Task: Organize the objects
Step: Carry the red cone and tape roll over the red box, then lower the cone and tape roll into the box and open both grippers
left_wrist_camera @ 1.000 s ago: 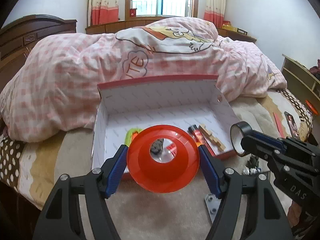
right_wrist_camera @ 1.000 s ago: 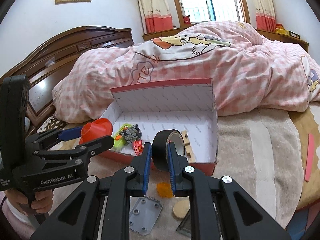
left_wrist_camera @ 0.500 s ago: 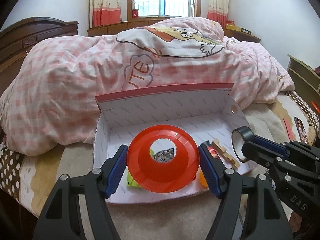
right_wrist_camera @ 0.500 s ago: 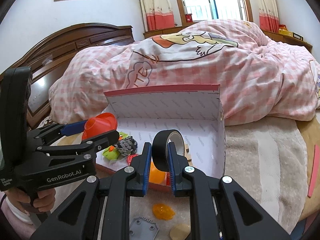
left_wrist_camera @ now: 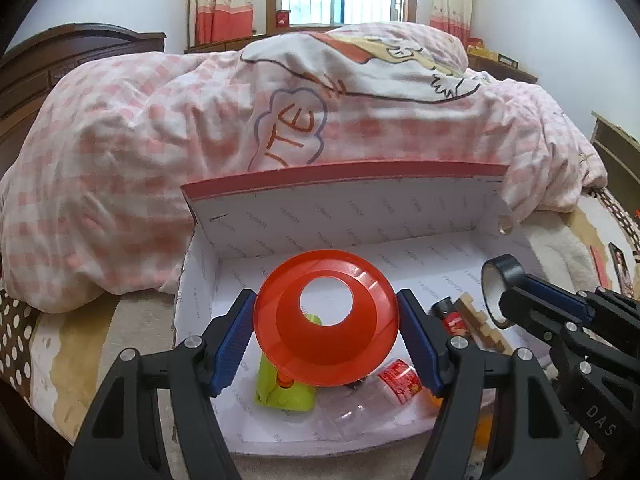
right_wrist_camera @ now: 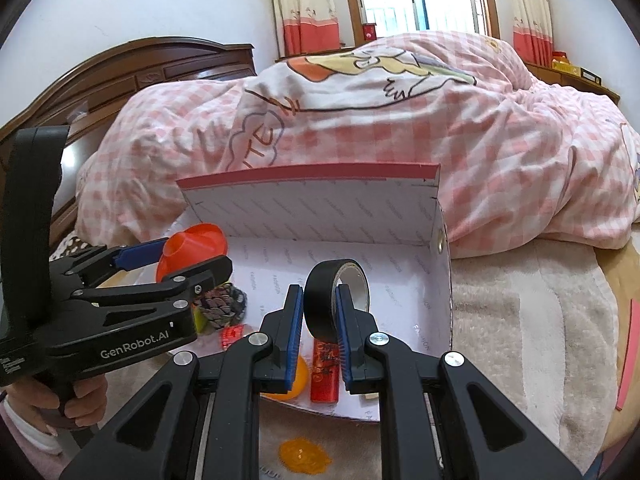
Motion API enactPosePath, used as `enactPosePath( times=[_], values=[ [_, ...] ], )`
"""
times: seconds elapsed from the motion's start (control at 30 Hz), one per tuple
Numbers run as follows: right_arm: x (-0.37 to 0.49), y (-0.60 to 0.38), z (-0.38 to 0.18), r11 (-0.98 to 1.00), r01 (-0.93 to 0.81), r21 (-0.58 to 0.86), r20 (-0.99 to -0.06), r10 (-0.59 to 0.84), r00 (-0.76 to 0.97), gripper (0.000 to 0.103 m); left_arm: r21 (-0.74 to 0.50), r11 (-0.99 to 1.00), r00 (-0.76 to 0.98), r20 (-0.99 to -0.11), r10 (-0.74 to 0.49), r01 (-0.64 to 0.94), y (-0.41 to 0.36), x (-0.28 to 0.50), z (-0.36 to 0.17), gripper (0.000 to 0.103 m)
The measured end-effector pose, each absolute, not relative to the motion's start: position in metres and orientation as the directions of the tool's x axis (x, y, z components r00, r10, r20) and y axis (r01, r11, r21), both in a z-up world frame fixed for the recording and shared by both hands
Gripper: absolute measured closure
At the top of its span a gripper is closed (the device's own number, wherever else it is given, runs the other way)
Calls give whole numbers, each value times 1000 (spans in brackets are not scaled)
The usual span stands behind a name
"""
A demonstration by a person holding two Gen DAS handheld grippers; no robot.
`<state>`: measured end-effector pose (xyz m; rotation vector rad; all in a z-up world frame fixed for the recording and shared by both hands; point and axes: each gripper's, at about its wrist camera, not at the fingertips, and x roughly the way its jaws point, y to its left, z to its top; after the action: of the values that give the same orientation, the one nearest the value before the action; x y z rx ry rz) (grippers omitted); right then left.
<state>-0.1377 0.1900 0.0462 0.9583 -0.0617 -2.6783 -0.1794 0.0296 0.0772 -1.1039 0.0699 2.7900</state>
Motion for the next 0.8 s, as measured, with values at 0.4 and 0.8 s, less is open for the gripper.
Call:
enactPosePath(
  times=[0.4,0.8],
  values=[
    [-147,188,34,-964,240,116,-633,-258,-730,86,-16,-990,-696,-710,109,-140,28,-195,57,32],
    [-150,186,29,-966,238,105,-639,-249,-728,86,-5,-991,-683,-724,95,-133,31,-199,48,32]
  ],
)
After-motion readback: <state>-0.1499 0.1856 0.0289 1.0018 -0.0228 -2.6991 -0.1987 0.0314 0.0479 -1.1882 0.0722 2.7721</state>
